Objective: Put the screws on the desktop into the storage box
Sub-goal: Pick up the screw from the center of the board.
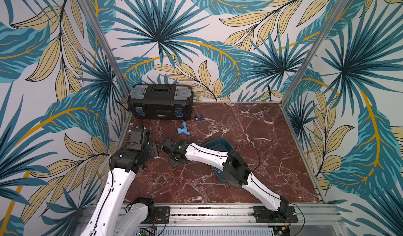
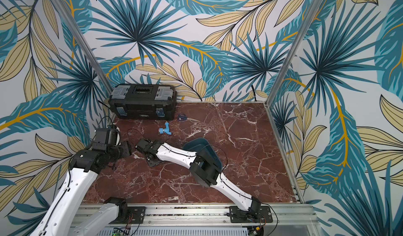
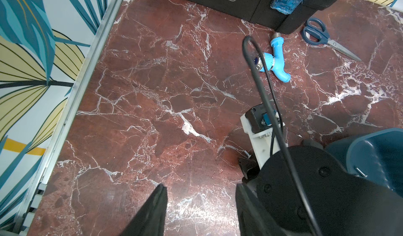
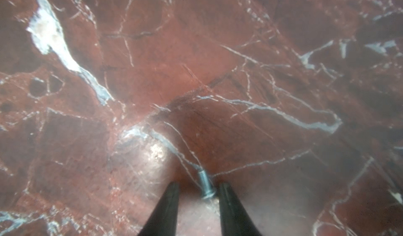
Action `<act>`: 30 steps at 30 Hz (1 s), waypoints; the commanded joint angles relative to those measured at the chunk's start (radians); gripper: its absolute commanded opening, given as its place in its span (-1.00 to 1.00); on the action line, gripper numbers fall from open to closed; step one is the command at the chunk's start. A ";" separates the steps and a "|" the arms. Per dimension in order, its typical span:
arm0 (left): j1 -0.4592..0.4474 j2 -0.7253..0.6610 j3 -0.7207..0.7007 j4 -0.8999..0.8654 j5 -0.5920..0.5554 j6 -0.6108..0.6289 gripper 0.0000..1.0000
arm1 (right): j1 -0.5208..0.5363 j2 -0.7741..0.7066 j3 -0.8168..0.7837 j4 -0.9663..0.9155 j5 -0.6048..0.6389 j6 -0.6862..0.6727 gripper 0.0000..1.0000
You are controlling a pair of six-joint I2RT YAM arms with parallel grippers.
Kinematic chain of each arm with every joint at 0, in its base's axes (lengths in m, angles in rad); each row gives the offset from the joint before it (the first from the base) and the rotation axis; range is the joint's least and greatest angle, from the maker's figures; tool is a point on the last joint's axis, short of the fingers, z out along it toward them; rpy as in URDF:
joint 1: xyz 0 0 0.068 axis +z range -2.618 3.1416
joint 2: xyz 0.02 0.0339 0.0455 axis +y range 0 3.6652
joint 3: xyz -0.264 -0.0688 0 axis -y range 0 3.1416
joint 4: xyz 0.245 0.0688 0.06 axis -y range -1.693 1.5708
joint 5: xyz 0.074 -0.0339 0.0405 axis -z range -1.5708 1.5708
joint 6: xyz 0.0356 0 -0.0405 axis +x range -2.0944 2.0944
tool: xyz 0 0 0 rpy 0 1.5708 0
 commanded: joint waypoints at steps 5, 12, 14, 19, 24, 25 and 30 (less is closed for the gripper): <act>0.010 0.003 -0.032 0.015 0.006 0.015 0.10 | 0.003 0.067 0.000 -0.041 0.019 -0.025 -0.36; 0.010 0.004 -0.032 0.015 0.006 0.015 0.10 | 0.003 0.087 0.001 -0.041 0.005 -0.038 -0.52; 0.009 0.004 -0.033 0.015 0.005 0.015 0.10 | 0.004 0.089 0.000 -0.040 -0.005 -0.035 -0.59; 0.010 0.008 -0.034 0.015 0.006 0.015 0.10 | 0.003 0.089 0.000 -0.041 -0.010 -0.028 -0.83; 0.010 0.008 -0.031 0.011 0.004 0.015 0.10 | 0.003 0.045 0.001 -0.037 -0.001 -0.027 -1.00; 0.010 0.008 -0.030 0.009 0.005 0.015 0.10 | 0.003 0.026 -0.001 -0.033 0.002 -0.033 -1.00; 0.010 0.003 -0.029 0.006 0.000 0.013 0.10 | -0.008 -0.124 -0.088 0.064 -0.022 -0.063 -1.00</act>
